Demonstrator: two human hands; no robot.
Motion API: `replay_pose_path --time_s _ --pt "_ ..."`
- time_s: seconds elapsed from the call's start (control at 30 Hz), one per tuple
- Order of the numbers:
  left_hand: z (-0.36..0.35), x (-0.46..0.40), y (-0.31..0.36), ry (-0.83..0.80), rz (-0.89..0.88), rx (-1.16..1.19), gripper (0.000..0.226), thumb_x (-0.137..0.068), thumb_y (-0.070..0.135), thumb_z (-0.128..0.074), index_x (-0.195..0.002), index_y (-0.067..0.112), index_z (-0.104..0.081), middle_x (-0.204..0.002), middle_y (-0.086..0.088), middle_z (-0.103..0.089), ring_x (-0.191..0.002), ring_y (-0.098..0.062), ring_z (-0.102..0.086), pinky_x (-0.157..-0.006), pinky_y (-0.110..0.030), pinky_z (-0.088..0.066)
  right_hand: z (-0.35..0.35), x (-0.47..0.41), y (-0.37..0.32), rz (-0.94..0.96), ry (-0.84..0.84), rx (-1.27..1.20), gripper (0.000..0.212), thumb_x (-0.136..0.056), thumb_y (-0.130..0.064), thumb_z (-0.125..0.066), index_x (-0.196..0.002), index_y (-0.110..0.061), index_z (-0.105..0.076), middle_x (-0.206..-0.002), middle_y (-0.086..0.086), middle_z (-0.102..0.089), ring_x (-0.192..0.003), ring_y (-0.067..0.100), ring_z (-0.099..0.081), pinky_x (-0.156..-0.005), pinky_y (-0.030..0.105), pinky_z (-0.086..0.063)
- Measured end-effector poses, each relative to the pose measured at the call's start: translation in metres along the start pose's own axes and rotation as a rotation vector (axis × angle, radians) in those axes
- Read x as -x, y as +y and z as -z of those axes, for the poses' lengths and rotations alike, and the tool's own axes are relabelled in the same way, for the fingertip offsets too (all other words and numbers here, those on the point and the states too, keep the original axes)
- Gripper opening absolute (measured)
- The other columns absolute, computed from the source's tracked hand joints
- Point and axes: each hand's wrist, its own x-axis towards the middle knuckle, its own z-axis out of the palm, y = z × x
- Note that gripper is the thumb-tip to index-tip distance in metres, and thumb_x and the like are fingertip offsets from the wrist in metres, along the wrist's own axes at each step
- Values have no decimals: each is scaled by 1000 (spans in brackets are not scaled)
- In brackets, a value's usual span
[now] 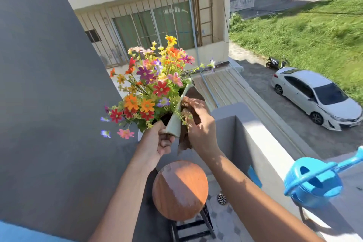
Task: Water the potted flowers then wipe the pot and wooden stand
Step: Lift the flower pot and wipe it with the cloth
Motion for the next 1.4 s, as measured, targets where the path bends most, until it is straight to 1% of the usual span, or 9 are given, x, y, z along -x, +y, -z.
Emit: replay_pose_path --time_s 0.13,0.2,0.27,0.43,0.77,0.87,1.17,1.3,1.4 --pt "5 10 -1 -45 -28 -5 18 -90 9 -39 -73 10 -44 -53 -9 -50 -39 -8 -28 -35 -17 -21 27 8 32 -384 -104 -17 58 -83 -32 -75 -126 3 -57 -118 15 -64 -115 29 -57 -106 29 -40" --pt "11 16 -3 -45 -32 -6 22 -92 11 -41 -71 11 -45 -52 -8 -51 -37 -7 -29 -35 -16 -20 46 45 62 -570 -251 -8 43 -87 -40 -67 -126 -24 -64 -115 -5 -69 -121 29 -56 -106 44 -45" --pt "18 20 -3 -28 -27 -15 22 -94 13 -43 -72 11 -46 -51 -8 -52 -34 -6 -30 -33 -15 -21 47 58 70 -550 -177 14 41 -98 -12 -52 -107 -49 -69 -106 -20 -71 -127 26 -56 -104 46 -47" --pt "32 31 -1 -30 -28 -92 21 -92 18 -56 -75 7 -50 -52 -9 -56 -38 -8 -30 -36 -18 -19 -7 14 5 -255 197 -29 30 -94 -7 -58 -121 -17 -66 -123 -4 -66 -117 1 -59 -104 19 -43" --pt "62 31 3 -62 36 33 25 -94 13 -45 -69 9 -46 -49 -7 -55 -38 -7 -26 -33 -16 -18 -45 60 -33 -178 0 -10 35 -92 1 -56 -121 -15 -66 -116 -4 -71 -111 8 -64 -96 26 -48" --pt "67 24 3 -53 26 25 25 -95 18 -50 -72 8 -47 -47 -4 -55 -36 -6 -28 -34 -16 -18 -48 95 -29 -199 -75 0 39 -90 7 -58 -111 -24 -69 -101 -11 -72 -86 1 -65 -78 15 -49" --pt "64 10 -21 -98 74 -13 21 -94 13 -47 -78 2 -54 -60 -10 -56 -39 -9 -31 -32 -18 -23 -41 46 16 -415 258 -116 26 -89 -9 -62 -105 -26 -73 -106 -2 -75 -99 11 -68 -91 30 -55" --pt "54 -12 -36 -37 93 9 19 -94 12 -48 -80 2 -55 -58 -9 -57 -36 -7 -31 -31 -17 -23 -41 27 56 -566 185 -66 26 -93 -6 -56 -110 -22 -68 -84 -16 -74 -77 -7 -66 -91 32 -55" --pt "54 -36 -44 14 125 -54 20 -93 13 -49 -78 1 -55 -53 -4 -60 -38 -9 -32 -33 -18 -23 -46 26 73 -499 203 -124 26 -96 -6 -57 -119 -12 -66 -114 -7 -71 -106 -1 -65 -93 17 -51"
